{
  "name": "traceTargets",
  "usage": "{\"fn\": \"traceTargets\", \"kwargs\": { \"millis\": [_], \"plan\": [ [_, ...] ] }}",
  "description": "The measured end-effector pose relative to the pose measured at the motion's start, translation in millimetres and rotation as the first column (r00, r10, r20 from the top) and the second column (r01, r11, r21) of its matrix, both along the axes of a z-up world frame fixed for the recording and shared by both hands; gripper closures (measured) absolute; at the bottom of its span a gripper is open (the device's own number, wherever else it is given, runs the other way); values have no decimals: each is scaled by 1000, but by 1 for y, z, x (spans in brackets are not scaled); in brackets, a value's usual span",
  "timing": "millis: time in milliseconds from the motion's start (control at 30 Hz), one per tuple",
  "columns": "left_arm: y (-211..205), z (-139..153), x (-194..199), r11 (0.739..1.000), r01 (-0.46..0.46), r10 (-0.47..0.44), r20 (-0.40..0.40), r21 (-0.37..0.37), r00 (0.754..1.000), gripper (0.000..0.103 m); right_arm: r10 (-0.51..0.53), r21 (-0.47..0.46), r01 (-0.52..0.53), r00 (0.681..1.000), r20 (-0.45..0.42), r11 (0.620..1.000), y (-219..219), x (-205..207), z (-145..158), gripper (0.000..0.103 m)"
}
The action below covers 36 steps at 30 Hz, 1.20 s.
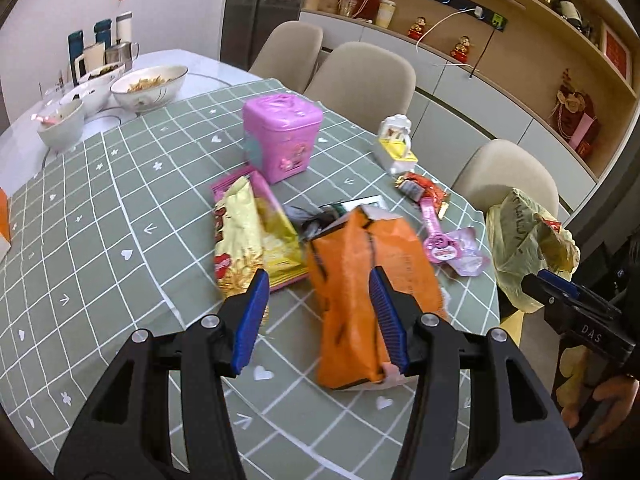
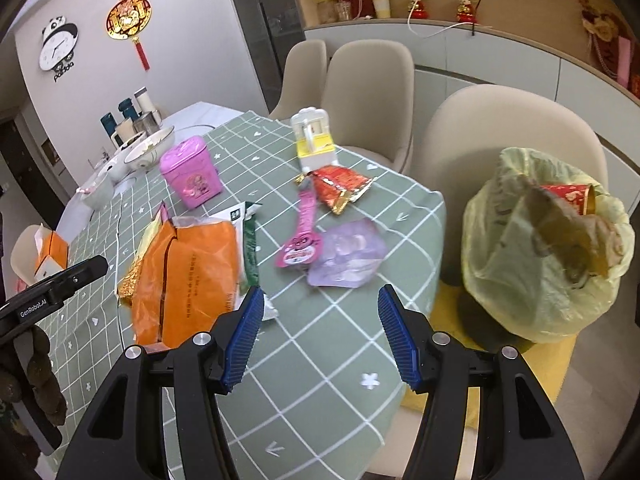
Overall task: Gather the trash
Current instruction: 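Return both tools to the table and grasp the gold chip bag with the left tool, then hold the gold chip bag in the left tool while the right tool grasps the red snack packet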
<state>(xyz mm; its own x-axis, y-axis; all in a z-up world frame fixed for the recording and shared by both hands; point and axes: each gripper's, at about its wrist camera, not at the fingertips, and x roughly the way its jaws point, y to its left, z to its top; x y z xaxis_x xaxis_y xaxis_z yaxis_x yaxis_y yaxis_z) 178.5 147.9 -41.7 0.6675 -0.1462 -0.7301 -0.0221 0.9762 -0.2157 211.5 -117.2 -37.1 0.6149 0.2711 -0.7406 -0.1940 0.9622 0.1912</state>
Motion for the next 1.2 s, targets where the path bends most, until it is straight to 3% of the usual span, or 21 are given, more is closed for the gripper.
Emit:
{"fn": "traceTargets", "kwargs": {
  "millis": [200, 367, 533, 567, 600, 700, 967, 1200],
  "plan": [
    [52, -22, 20, 993, -55, 53, -21, -102, 998, 53, -5, -27, 5, 1000, 15, 1000, 13, 6, -3, 47],
    [80, -49, 53, 987, -56, 42, -98, -149, 994, 53, -35, -25, 36, 999, 22, 999, 9, 9, -8, 47],
    [73, -69, 88, 993, -65, 50, -152, -100, 987, 54, -67, -19, 67, 998, 3, 998, 4, 14, -17, 47],
    [72, -72, 92, 993, -68, 51, -168, -92, 984, 56, -64, -25, 64, 998, 2, 998, 5, 15, -18, 47],
    [71, -74, 94, 994, -65, 48, -179, -92, 983, 71, -58, -36, 58, 998, 4, 998, 7, 17, -17, 47],
    [69, -65, 90, 993, -54, 36, -161, -105, 986, 78, -31, -66, 32, 999, 24, 997, 10, 21, -14, 47],
    [50, -18, 51, 986, 67, -79, -74, -150, 994, 77, 132, -102, -123, 988, 79, 987, 15, 74, -3, 47],
    [35, -21, 51, 982, 47, -70, -122, -180, 990, 77, 291, -161, -288, 957, -8, 944, 35, 161, -22, 47]
  ]
}}
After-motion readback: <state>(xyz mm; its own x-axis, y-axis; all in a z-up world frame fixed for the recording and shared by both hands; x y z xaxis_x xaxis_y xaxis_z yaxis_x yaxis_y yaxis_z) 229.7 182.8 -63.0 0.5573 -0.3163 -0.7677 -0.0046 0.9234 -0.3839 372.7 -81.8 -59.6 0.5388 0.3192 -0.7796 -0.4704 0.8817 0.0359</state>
